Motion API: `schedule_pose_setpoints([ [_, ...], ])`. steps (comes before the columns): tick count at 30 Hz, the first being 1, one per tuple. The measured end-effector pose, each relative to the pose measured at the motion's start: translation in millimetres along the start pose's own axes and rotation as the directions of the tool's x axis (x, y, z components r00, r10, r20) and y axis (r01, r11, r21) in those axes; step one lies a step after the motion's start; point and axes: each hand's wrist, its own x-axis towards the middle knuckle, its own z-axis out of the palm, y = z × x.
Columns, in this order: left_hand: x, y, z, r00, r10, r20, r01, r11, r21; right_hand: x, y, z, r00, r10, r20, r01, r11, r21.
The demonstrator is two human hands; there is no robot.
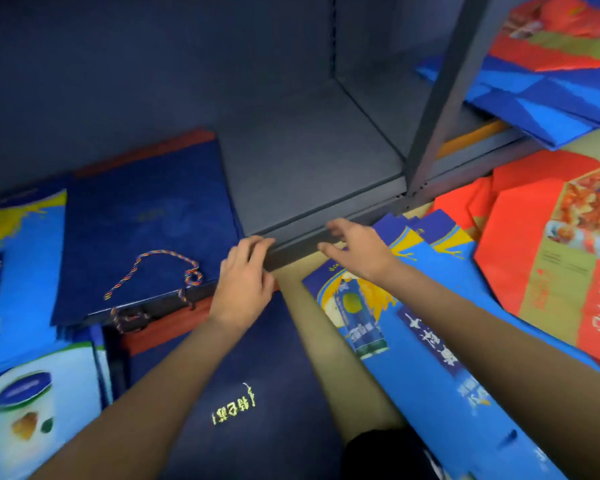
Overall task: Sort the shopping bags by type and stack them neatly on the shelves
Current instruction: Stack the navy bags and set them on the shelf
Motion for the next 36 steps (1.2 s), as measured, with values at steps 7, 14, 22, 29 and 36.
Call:
schedule_pose_setpoints([
  [7, -41, -106, -66, 0.893, -0.412, -0.183, 0.437, 0.89, 0.128, 27, -117, 85, 0.993, 0.08, 0.091, -0.109, 0.92, 0.378],
  [14, -74, -184, -103, 0.666, -0.735, 0.13, 0.736, 0.675, 0.052, 22, -148, 113, 0.952, 0.122, 0.28, -0.054, 0.97, -0.239],
  [22, -57, -192, -99, 0.765, -0.614, 0.197, 0.629, 0.777, -0.022, 59, -157, 59, 0.995, 0.057, 0.079, -0.031, 0.953, -0.3],
  [29, -41, -184, -96, 0.71, -0.674, 0.205, 0.691, 0.723, -0.018, 54, -159, 74, 0.967, 0.159, 0.2, -0.053, 0.892, -0.449],
  [36, -85, -184, -108, 0.86, -0.509, 0.03, 0.508, 0.86, 0.042, 40, -157, 93, 0.986, 0.162, 0.024, -0.145, 0.928, -0.343],
])
